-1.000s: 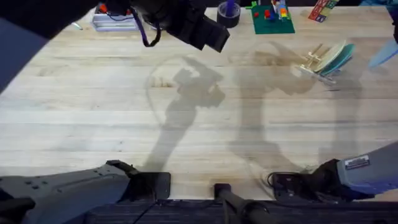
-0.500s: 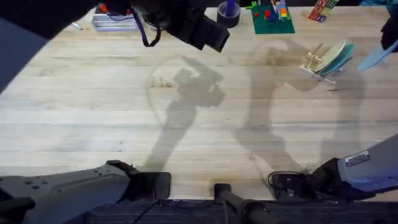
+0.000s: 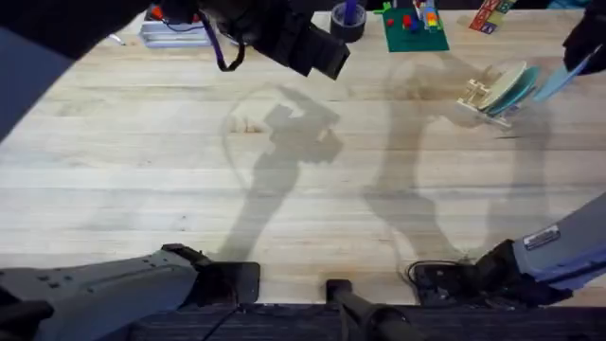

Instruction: Pick up the plates from the table one by one and place each into a slot on the dish rack.

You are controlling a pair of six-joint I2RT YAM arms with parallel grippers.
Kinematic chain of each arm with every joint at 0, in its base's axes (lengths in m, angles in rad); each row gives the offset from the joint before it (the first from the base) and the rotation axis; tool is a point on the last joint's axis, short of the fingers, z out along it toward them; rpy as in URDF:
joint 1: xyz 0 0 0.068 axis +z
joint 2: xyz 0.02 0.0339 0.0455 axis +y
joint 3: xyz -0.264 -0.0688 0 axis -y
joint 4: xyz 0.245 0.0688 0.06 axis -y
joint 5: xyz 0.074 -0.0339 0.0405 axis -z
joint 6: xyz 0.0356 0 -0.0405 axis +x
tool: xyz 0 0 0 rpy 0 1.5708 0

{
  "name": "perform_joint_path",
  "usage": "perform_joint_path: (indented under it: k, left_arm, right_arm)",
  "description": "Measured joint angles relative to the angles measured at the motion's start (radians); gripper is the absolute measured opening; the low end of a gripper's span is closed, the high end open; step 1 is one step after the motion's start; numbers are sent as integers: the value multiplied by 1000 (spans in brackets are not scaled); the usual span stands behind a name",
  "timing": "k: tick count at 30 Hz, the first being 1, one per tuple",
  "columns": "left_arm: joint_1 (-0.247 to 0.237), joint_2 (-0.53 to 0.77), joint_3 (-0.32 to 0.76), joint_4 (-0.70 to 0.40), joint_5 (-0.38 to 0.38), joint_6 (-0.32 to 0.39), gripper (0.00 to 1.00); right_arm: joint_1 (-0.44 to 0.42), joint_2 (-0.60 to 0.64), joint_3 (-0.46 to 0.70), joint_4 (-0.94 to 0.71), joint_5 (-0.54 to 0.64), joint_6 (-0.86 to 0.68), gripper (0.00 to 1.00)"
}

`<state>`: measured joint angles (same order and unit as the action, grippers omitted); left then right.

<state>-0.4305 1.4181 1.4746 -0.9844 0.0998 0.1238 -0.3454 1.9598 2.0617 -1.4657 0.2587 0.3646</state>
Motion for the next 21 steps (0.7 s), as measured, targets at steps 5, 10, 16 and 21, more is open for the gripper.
perform_joint_path:
  k: [5, 10, 16, 21]
  left_arm:
    - [0, 0, 0, 0, 0, 0, 995]
    - [0, 0, 0, 0, 0, 0, 995]
    - [0, 0, 0, 0, 0, 0, 994]
    - [0, 0, 0, 0, 0, 0, 993]
  right_arm:
    - [0, 14, 0, 22, -1, -2, 31]
    - [0, 54, 0, 40, -2, -3, 29]
    - [0, 96, 0, 74, -7, -8, 29]
    - [0, 107, 0, 82, -37, -34, 29]
